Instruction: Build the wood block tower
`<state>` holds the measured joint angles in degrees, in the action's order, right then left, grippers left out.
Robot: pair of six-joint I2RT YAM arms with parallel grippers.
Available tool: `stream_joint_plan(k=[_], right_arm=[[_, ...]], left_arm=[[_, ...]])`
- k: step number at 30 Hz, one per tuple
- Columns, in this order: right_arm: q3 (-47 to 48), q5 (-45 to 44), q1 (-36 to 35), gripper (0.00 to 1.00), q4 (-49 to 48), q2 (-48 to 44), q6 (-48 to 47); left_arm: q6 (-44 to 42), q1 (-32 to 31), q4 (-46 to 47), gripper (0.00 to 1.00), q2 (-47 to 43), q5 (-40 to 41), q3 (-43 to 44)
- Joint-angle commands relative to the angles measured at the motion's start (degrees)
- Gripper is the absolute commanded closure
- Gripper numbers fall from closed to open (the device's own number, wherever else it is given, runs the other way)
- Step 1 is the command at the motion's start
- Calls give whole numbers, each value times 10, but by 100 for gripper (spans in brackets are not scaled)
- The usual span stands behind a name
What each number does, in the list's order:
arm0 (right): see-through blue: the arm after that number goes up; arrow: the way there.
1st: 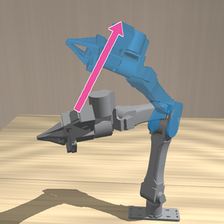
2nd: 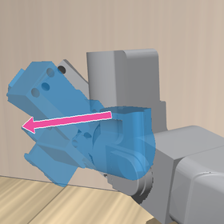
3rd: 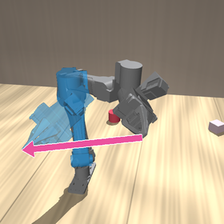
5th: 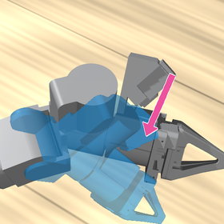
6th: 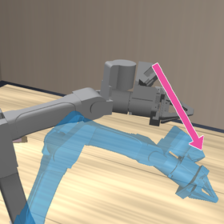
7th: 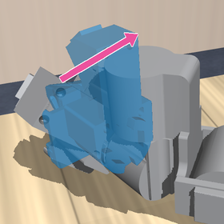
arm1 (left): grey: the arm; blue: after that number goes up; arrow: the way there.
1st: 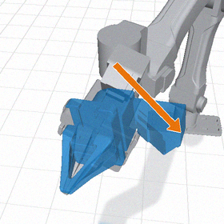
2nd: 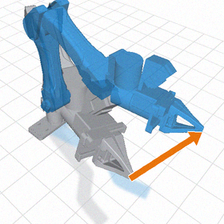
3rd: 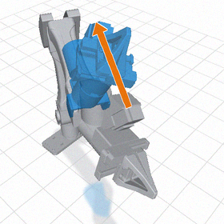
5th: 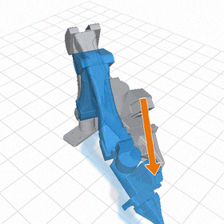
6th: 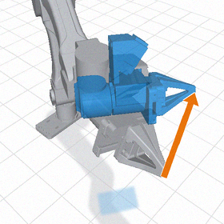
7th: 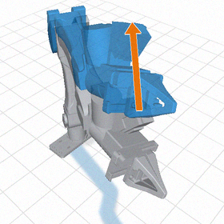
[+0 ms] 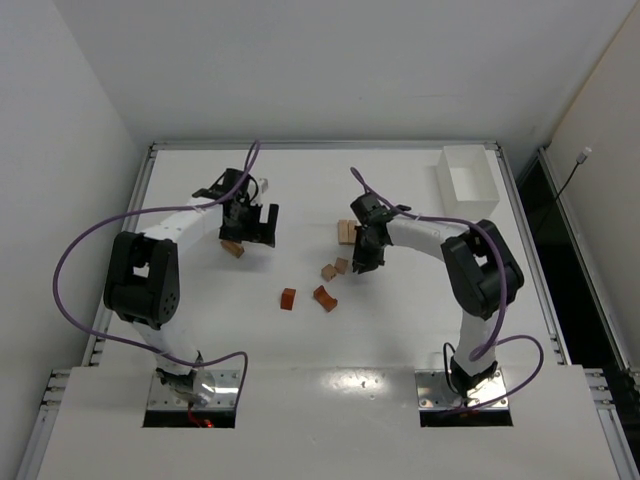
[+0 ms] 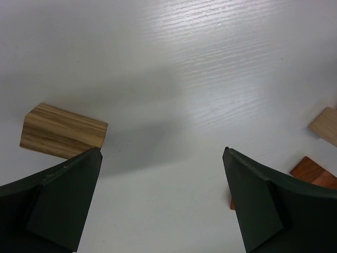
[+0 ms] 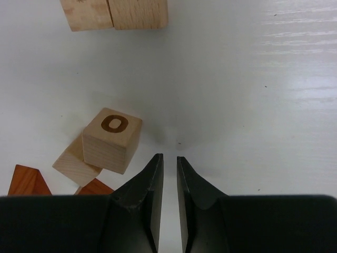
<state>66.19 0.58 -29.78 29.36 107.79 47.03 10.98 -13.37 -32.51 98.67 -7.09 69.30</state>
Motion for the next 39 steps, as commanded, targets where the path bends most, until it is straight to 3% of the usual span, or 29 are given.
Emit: stream_joint_plan(k=[1, 19, 26, 30, 31, 32, 37, 39], right_arm=[[10, 16, -5, 86, -21, 12, 18], [37, 27, -16, 66, -42, 46, 18], [47, 32, -16, 65, -42, 52, 18], [47, 18, -16, 77, -36, 35, 4], [42, 3, -16, 91, -29, 27, 4], [33, -6, -16, 97, -29, 17, -3], [-21, -59, 2, 100, -9, -70, -65], [-27, -29, 14, 100, -29, -116, -169]], left_arm=[[0, 15, 9, 1, -23, -1, -6], [0, 32, 14, 1, -23, -12, -11], [0, 32, 14, 1, -17, -12, -11], [0, 32, 14, 1, -12, -18, -11], [0, 32, 14, 1, -12, -18, -11], [0, 32, 14, 1, -12, -18, -11], [0, 32, 14, 1, -12, -18, -11], [-6, 32, 14, 1, -12, -23, -11]])
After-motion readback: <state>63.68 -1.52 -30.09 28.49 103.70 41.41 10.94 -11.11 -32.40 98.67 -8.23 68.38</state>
